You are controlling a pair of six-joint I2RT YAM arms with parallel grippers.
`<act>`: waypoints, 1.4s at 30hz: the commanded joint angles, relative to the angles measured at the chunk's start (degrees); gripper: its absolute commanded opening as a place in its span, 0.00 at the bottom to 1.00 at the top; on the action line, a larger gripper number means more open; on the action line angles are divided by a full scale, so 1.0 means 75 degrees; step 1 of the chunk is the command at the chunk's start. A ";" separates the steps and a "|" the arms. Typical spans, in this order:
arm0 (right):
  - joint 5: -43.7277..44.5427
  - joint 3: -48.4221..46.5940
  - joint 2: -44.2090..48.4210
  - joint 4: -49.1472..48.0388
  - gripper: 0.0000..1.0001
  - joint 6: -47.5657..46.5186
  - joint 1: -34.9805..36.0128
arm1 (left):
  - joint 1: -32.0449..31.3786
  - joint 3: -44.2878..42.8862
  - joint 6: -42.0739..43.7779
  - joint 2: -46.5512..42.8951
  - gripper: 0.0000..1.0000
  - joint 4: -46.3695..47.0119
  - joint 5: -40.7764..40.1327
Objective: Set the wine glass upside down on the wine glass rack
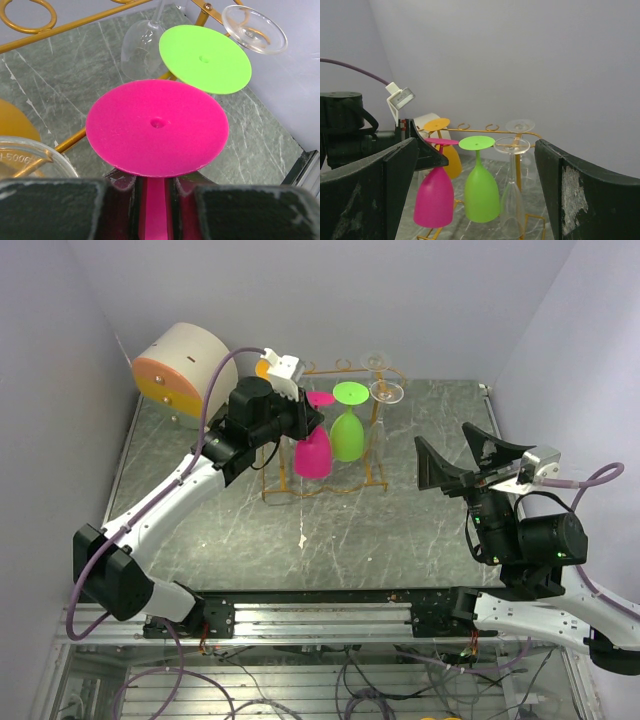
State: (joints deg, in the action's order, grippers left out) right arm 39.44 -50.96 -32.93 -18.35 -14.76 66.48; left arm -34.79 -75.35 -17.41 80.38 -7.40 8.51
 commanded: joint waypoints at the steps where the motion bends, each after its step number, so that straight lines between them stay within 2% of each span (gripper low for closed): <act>1: -0.0126 0.0022 0.0076 0.0116 1.00 0.0142 -0.0010 | 0.0128 -0.0230 -0.0170 0.0122 0.07 0.0337 -0.0262; 6: -0.0148 0.0001 0.0091 0.0195 1.00 0.0198 -0.0009 | 0.0159 -0.0107 -0.0234 0.0052 0.10 0.0335 -0.0231; 13: -0.0198 -0.0016 0.0079 0.0218 1.00 0.0210 -0.0012 | 0.0157 0.0167 -0.0321 -0.0286 0.31 0.0190 -0.0209; 19: -0.0267 -0.0037 0.0002 0.0211 0.99 0.0323 -0.0016 | 0.0164 0.0371 -0.0247 -0.0549 0.40 0.0090 -0.0291; 32: -0.0416 -0.0143 -0.0131 0.0247 0.99 0.0509 -0.0013 | 0.0196 0.0670 -0.0223 -0.0803 0.42 0.0077 -0.0288; 42: -0.0486 -0.0160 -0.0100 0.0355 0.98 0.0624 -0.0019 | 0.0256 0.0098 -0.0350 -0.0557 0.42 0.0073 -0.0315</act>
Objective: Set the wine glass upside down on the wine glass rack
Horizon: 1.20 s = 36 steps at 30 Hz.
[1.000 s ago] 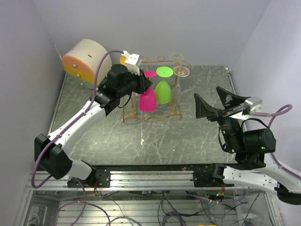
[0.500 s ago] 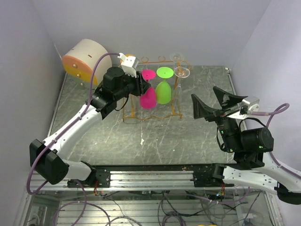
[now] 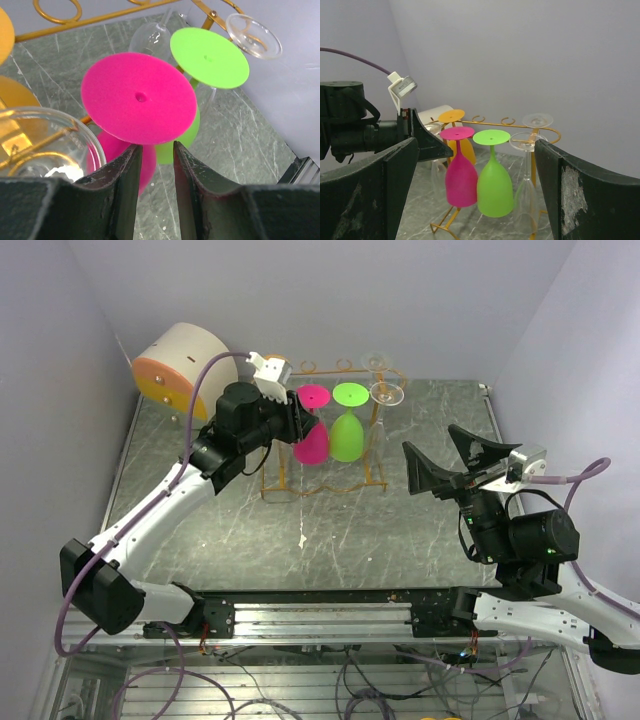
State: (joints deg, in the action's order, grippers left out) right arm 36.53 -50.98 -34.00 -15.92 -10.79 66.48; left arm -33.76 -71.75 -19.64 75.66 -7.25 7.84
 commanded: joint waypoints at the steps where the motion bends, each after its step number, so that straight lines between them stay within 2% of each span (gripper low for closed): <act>1: -0.0110 -0.0171 0.0043 0.0045 0.98 0.0088 -0.0015 | 0.0132 -0.0449 -0.0068 0.0102 0.42 0.0040 -0.0222; 15: -0.0213 -0.0190 0.0084 0.0175 0.98 0.0143 -0.0015 | 0.0240 -0.0554 -0.0157 0.0291 0.46 -0.0066 -0.0084; 23: -0.0172 -0.0146 0.0074 0.0120 0.99 0.0119 -0.0016 | 0.0241 -0.0198 -0.0028 -0.0031 0.44 -0.0154 0.0869; 33: -0.0272 -0.0370 -0.0222 0.0465 1.00 0.0146 -0.0015 | 0.0235 -0.0426 0.0932 -0.0330 0.43 -0.1163 0.1085; 36: 0.0007 -0.0470 -0.0329 0.0605 1.00 0.0303 -0.0016 | 0.0235 -0.0674 0.1447 -0.0335 0.43 -0.1663 0.1192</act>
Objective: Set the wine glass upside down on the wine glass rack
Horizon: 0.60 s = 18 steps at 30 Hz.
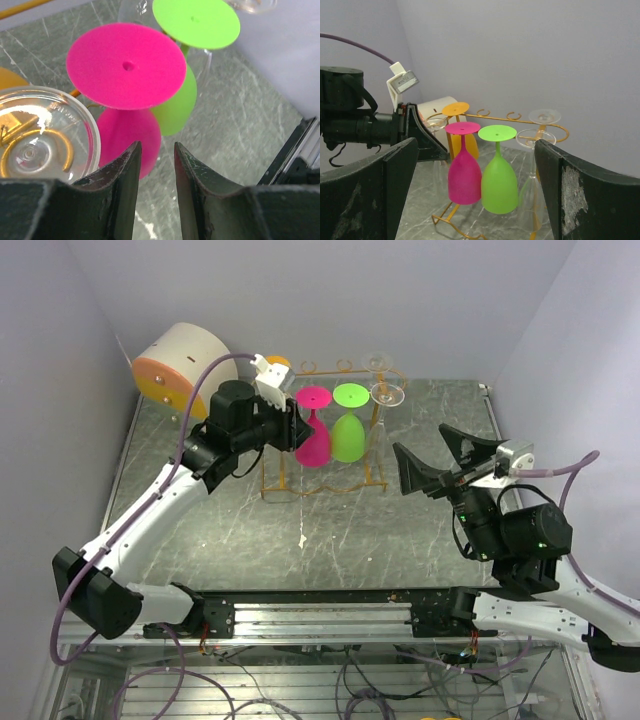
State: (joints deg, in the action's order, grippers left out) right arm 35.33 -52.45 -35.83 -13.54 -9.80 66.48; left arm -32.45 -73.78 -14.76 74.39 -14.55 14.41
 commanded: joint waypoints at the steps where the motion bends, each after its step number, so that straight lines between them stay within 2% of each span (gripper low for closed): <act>1: 0.0219 -0.0298 -0.0101 0.0334 1.00 0.0195 -0.0015 | 0.0066 -0.0557 0.0995 -0.0149 0.43 -0.0934 0.0389; 4: 0.0539 -0.0529 -0.0284 0.0673 1.00 0.0417 -0.0016 | 0.0069 -0.0929 0.1454 -0.0249 0.46 -0.1528 0.0488; 10: 0.2480 -0.0958 -0.0965 0.0954 1.00 0.0728 -0.0014 | 0.0061 -0.1558 0.2683 -0.1080 0.59 -0.2166 0.0709; 12: 0.3532 -0.1360 -0.1525 0.1577 1.00 0.0860 -0.0026 | 0.0061 -0.1835 0.3094 -0.1420 0.63 -0.2182 0.0688; 14: 0.3909 -0.1886 -0.2156 0.2223 1.00 0.0974 -0.0290 | 0.0061 -0.2184 0.3236 -0.1627 0.67 -0.2253 0.0285; 15: 0.3701 -0.2187 -0.2395 0.2716 1.00 0.1268 -0.0714 | 0.0074 -0.2457 0.3347 -0.1628 0.67 -0.2455 0.0101; 16: 0.3001 -0.2626 -0.2606 0.3386 1.00 0.1830 -0.1343 | 0.0127 -0.2756 0.3433 -0.1611 0.68 -0.2663 -0.0093; 18: 0.0919 -0.3411 -0.3080 0.4526 1.00 0.2785 -0.3548 | 0.0306 -0.3155 0.3598 -0.1655 0.70 -0.2859 -0.0558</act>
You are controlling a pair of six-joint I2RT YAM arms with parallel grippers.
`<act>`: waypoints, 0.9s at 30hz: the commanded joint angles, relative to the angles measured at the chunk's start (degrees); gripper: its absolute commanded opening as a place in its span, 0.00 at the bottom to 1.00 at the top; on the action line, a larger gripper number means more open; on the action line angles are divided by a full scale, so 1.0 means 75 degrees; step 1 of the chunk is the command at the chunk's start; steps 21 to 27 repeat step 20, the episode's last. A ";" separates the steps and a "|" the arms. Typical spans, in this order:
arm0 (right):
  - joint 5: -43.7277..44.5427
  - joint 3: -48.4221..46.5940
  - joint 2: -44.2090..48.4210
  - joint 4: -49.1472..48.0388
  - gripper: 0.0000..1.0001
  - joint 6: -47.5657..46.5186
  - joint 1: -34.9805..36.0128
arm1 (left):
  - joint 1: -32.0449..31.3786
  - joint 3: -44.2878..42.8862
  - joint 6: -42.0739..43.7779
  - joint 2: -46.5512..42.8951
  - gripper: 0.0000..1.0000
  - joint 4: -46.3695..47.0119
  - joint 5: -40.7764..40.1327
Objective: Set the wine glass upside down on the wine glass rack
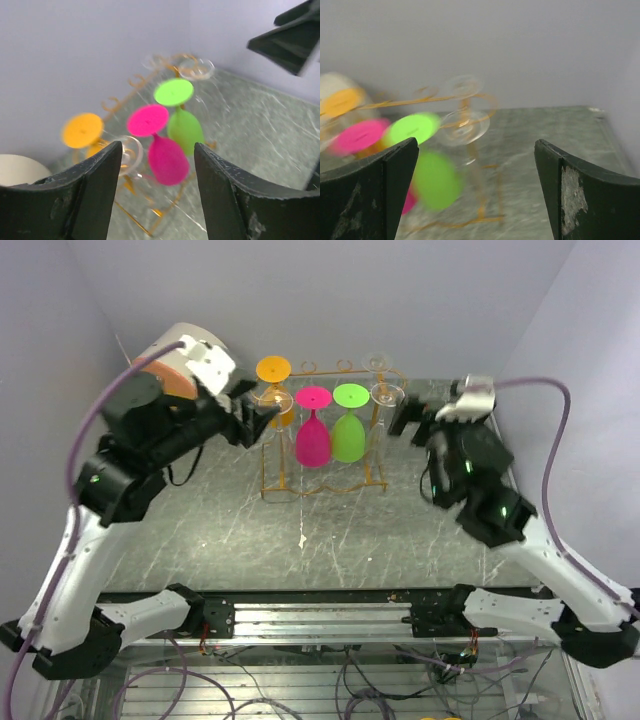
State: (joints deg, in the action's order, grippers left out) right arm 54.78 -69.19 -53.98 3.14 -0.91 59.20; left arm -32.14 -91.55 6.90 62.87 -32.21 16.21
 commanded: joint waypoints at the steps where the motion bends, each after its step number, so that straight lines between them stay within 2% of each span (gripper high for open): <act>1: -0.2762 -0.1607 -0.1000 0.2793 1.00 0.1987 -0.3722 | 0.0316 -0.0958 0.0905 -0.0155 0.72 -0.0558 -0.1252; 3: -0.4846 -0.2474 -0.1801 0.3696 1.00 0.2571 -0.5946 | 0.0336 -0.1560 0.1240 -0.0020 0.74 -0.0857 -0.1922; 5: -0.6331 -0.2993 -0.2382 0.4131 1.00 0.3081 -0.7505 | 0.0358 -0.2447 0.1579 0.0447 0.72 -0.1483 -0.3535; 7: -0.6031 -0.2953 -0.2578 0.4248 1.00 0.3523 -0.8034 | 0.0463 -0.3284 0.1636 0.0937 0.71 -0.1873 -0.4999; 10: -0.5491 -0.2362 -0.2225 0.4013 1.00 0.4351 -0.8290 | 0.0994 -0.3577 0.1531 0.1051 0.73 -0.1943 -0.5652; 12: -0.5075 -0.1787 -0.1821 0.3820 1.00 0.5001 -0.8297 | 0.1689 -0.3274 0.1171 0.0828 0.74 -0.1857 -0.5549; 14: -0.4392 -0.1613 -0.1635 0.4365 1.00 0.5804 -0.8261 | 0.2430 -0.2857 0.0734 0.0680 0.73 -0.2024 -0.5131; 16: -0.3739 -0.1452 -0.1475 0.4910 1.00 0.6328 -0.8088 | 0.3321 -0.2400 0.0218 0.0478 0.72 -0.2158 -0.4219; 18: -0.3461 -0.0873 -0.0977 0.4674 1.00 0.6269 -0.7718 | 0.4421 -0.2013 -0.0236 0.0255 0.70 -0.2225 -0.3107; 20: -0.3322 -0.0491 -0.0803 0.4754 1.00 0.6253 -0.7629 | 0.5280 -0.1904 -0.0582 0.0138 0.68 -0.2400 -0.2473; 27: -0.3322 -0.0491 -0.0803 0.4754 1.00 0.6253 -0.7629 | 0.5280 -0.1904 -0.0582 0.0138 0.68 -0.2400 -0.2473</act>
